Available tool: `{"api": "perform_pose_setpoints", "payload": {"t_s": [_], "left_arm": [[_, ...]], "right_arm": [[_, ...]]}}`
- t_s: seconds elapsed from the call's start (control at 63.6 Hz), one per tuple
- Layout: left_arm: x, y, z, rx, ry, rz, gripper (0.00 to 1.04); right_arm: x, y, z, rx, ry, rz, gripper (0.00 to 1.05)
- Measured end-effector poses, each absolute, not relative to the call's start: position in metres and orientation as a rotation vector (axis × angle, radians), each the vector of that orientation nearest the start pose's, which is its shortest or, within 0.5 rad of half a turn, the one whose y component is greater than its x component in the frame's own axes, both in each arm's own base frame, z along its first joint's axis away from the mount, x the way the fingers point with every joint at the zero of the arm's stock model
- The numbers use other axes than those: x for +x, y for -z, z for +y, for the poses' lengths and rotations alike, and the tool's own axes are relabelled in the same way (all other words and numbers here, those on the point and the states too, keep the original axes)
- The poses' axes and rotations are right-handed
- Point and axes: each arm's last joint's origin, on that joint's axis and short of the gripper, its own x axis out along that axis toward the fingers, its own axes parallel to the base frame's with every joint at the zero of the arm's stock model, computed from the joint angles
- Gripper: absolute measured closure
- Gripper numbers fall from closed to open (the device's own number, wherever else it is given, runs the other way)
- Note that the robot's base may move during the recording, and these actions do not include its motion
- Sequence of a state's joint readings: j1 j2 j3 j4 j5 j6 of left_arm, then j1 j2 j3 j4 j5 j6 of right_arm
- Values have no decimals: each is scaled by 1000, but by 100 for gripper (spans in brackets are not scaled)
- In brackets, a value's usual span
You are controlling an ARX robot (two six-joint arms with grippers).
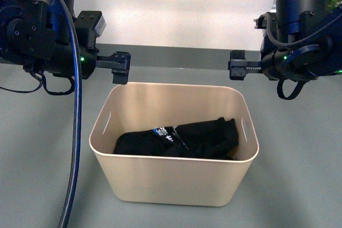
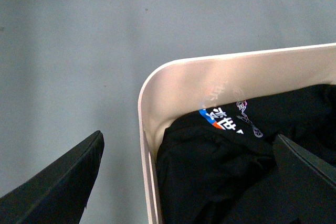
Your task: Move hamper under clothes hanger
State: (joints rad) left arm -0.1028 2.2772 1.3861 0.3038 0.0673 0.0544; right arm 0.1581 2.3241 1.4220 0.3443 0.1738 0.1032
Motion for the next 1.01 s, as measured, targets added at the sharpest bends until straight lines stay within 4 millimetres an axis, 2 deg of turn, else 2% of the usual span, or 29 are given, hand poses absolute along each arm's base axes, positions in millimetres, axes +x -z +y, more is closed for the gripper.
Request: {"api": "perform_pose_setpoints", "payload": {"t_s": [0.094,0.173,0.283,0.408,0.487,0.566,0.66,0.754,0.817,1.005], "left_arm": [[469,-102,-50,63,177,572,7],[466,-100,-48,63,86,440,14],[443,-96,-44,43,19,221,28],[401,-106,-34,21,6,66,46],[380,-121,-30,12,2,9,57],[360,-134,-25,5,-1,-25,67],[338,-139,-21,3,-3,-25,80],[304,-136,-16,2,1,16,101],[289,-137,-14,1,2,23,101],[255,-145,-4,0,11,9,101]], "right_arm": [[473,-102,73,6,41,514,7],[472,-104,73,0,33,492,8],[460,-98,71,-2,-4,288,21],[422,-93,59,2,-14,122,37],[398,-103,50,4,-9,55,48],[374,-121,41,6,0,0,60],[352,-134,33,7,7,-25,72],[319,-135,26,4,0,-1,91],[300,-134,23,0,-5,19,103],[263,-142,15,-1,0,14,102]]}}
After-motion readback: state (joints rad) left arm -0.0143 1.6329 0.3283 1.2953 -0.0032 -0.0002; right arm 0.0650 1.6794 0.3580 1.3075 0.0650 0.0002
